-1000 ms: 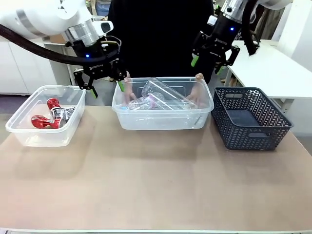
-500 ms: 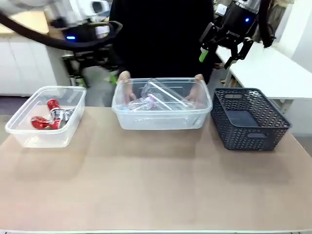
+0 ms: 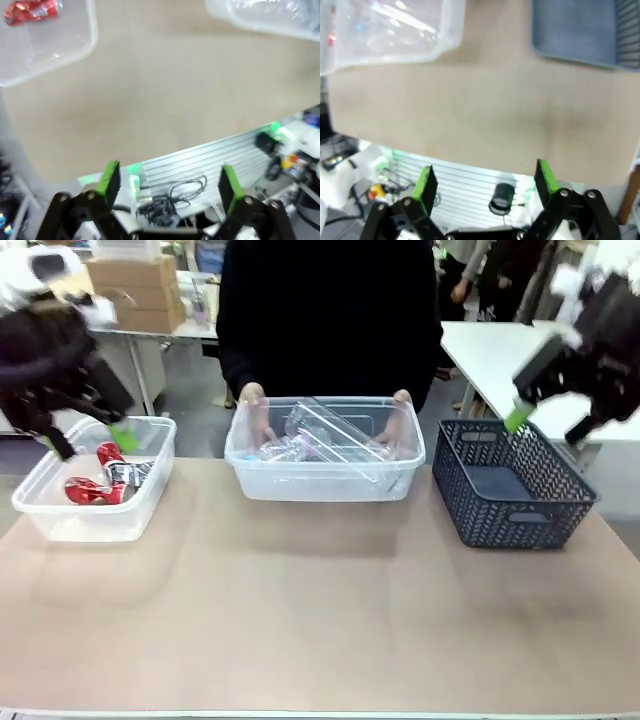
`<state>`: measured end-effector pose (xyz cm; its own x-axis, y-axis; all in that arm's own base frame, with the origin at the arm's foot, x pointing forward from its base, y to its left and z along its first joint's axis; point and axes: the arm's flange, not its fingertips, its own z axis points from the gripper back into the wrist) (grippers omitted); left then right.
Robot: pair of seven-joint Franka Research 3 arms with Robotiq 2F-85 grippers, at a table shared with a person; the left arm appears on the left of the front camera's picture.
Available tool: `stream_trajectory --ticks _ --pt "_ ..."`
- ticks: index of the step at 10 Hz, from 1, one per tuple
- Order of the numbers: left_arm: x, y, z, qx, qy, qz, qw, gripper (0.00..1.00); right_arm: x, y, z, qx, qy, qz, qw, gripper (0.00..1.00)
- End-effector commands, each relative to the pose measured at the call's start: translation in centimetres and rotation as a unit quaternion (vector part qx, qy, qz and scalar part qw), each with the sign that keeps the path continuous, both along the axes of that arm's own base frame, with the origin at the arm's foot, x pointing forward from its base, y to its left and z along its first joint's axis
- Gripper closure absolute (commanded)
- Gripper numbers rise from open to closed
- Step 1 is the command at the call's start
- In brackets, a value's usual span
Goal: Sort the waste into each basket.
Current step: Release the Organizing box you were holding.
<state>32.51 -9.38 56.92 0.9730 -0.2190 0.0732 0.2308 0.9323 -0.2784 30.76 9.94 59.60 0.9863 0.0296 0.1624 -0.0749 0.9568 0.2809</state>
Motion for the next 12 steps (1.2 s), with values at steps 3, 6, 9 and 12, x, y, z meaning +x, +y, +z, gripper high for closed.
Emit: stream_trajectory --ticks 3,6,9,12 --pt "0.2 -0.1 0.7 0.000 0.000 -0.003 1.000 0.00 0.9 1.0 -1.2 0.001 0.048 0.019 0.999 0.00" --pt "-1.9 6.7 -0.7 -0.162 0.096 -0.021 0.982 0.00 -2.5 -5.5 -1.5 0.314 0.114 0.090 0.938 0.00" --pt "-2.0 16.4 -2.8 -0.479 0.159 0.013 0.863 0.00 -5.8 -12.9 -1.8 0.584 0.059 -0.020 0.810 0.00" --pt "1.1 18.0 -4.7 -0.580 0.199 0.050 0.789 0.00 -4.3 -16.2 -4.5 0.634 0.069 -0.124 0.760 0.00"
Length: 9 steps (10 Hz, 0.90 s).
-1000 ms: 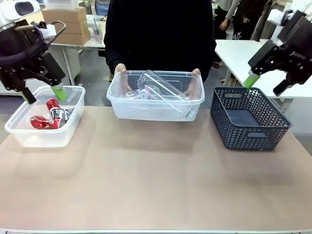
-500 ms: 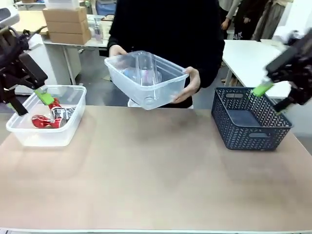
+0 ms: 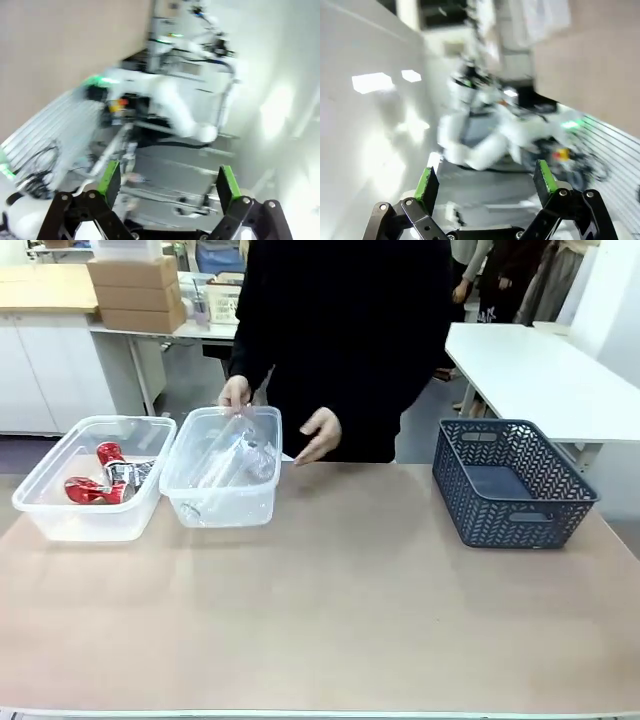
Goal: Sort the waste into each basket.
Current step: Release the Organizing box you were holding.
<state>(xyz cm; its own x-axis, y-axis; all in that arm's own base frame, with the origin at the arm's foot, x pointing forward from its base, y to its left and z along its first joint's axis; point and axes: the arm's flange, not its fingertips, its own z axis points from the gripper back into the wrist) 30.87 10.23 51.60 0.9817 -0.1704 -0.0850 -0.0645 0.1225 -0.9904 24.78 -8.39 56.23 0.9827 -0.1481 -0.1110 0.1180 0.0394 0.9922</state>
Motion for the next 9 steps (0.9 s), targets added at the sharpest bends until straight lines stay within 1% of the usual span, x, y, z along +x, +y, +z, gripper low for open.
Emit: stream_trajectory --ticks 1,2,9 --pt "5.8 -3.8 -0.6 0.076 0.113 0.088 0.987 0.00 -0.6 1.6 1.6 -0.065 -0.028 0.048 0.996 0.00" --pt "0.0 0.0 0.0 0.000 0.000 0.000 1.000 0.00 -0.6 1.6 1.6 -0.065 -0.028 0.048 0.996 0.00" --pt "0.0 0.0 0.0 0.000 0.000 0.000 1.000 0.00 -0.6 1.6 1.6 -0.065 -0.028 0.048 0.996 0.00"
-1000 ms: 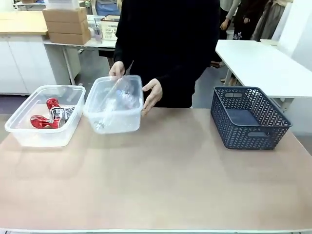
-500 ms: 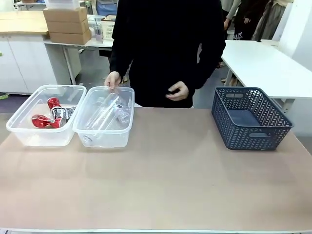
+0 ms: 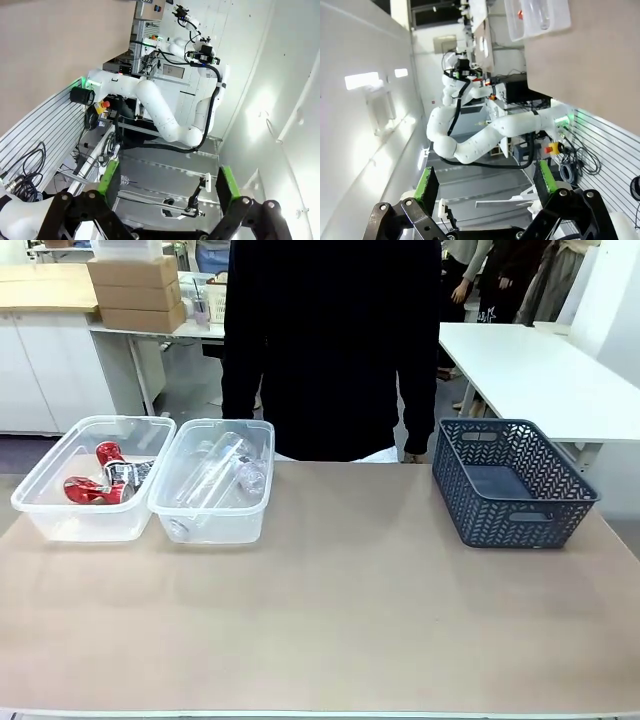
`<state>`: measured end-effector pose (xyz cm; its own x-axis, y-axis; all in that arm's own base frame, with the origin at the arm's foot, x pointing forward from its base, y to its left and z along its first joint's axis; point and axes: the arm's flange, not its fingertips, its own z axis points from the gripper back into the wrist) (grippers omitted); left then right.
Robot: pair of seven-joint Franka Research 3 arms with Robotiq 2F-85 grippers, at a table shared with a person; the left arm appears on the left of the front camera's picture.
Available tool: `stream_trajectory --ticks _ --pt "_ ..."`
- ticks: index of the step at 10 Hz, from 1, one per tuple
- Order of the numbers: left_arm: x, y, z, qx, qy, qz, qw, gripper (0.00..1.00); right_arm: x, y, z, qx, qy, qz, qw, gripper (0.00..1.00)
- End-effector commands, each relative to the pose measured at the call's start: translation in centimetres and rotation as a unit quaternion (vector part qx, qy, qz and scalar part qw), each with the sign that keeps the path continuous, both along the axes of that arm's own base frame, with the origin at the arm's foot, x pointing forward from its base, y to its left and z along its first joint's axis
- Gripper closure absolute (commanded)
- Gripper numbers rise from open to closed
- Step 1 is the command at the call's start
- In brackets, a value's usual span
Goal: Sort the waste into each basket.
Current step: Release the Organizing box you were holding.
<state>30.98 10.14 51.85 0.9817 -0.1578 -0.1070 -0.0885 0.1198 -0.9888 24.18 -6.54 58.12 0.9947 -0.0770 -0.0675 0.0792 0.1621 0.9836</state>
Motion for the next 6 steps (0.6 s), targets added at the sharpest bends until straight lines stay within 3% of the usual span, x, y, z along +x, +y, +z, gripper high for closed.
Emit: stream_trajectory --ticks 1,6 --pt "-0.11 0.09 -0.25 0.001 -0.011 -0.007 1.000 0.00 0.00 -0.21 -0.27 -0.007 -0.013 0.007 1.000 0.00" --pt "-0.11 0.09 -0.25 0.001 -0.011 -0.007 1.000 0.00 0.00 -0.21 -0.27 -0.007 -0.013 0.007 1.000 0.00"
